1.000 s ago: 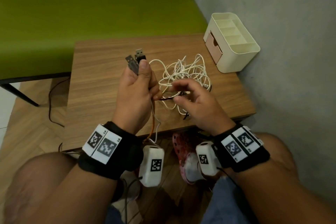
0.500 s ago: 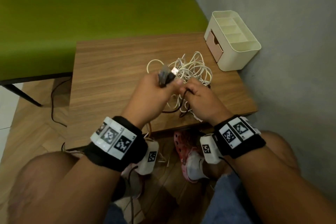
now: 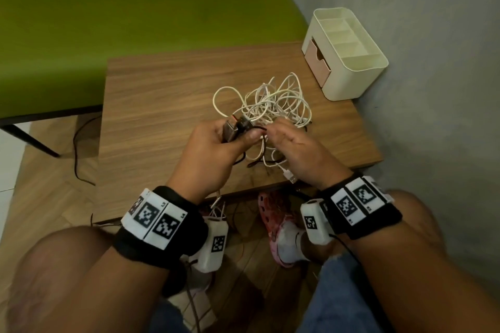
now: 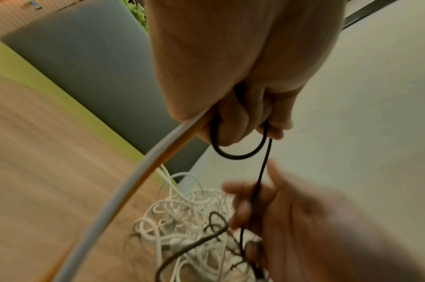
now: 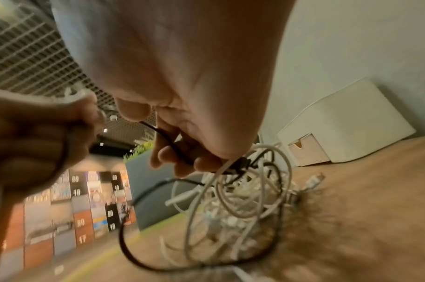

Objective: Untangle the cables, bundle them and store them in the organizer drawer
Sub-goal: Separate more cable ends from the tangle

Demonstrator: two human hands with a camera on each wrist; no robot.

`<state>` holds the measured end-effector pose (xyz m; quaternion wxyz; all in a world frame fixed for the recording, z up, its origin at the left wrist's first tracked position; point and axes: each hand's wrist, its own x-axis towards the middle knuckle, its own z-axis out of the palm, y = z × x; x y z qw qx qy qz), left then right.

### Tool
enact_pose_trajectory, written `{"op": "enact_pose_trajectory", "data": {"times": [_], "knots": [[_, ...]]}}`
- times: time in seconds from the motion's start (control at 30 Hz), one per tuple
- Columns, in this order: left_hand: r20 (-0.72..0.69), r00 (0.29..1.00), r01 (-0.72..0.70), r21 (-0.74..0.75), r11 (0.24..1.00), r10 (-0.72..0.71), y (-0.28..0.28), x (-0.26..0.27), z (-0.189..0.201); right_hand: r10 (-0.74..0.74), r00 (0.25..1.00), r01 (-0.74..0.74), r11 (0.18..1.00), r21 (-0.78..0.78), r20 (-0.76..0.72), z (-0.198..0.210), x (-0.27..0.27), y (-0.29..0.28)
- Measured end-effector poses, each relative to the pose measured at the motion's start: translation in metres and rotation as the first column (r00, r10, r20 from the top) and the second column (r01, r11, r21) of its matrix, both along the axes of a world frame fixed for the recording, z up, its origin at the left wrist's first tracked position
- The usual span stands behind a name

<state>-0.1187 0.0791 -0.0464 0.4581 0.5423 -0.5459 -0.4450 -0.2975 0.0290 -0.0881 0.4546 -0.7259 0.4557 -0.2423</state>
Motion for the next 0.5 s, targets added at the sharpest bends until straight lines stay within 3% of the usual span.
{"op": "enact_pose_trajectory", "data": {"times": [0.17,0.27,0.33,0.43,0.5], "knots": [[0.01,1.0,-0.024,-0.062,0.998,0.025,0.005,0.014,0.016,-0.056,0.979,0.057,0.998,0.0,-0.197,-0.019,-0.011,-0.007],[0.194,0.972,-0.138,0.029,0.99,0.13,-0.002,0.03,-0.002,-0.192,0.977,0.182,0.978,-0.101,-0.097,-0.01,-0.011,-0.011],[0.338,0.916,-0.255,0.073,0.964,0.216,-0.005,0.038,-0.014,-0.249,0.968,0.242,0.952,-0.189,-0.014,-0.005,-0.012,-0.013],[0.377,0.854,-0.359,-0.071,0.931,0.358,-0.011,0.048,-0.016,-0.202,0.974,0.163,0.939,-0.303,-0.1,-0.005,-0.01,-0.016],[0.355,0.873,-0.297,-0.157,0.942,0.334,-0.016,0.046,-0.011,-0.168,0.973,0.103,0.928,-0.358,-0.156,-0.007,-0.008,-0.015]]}}
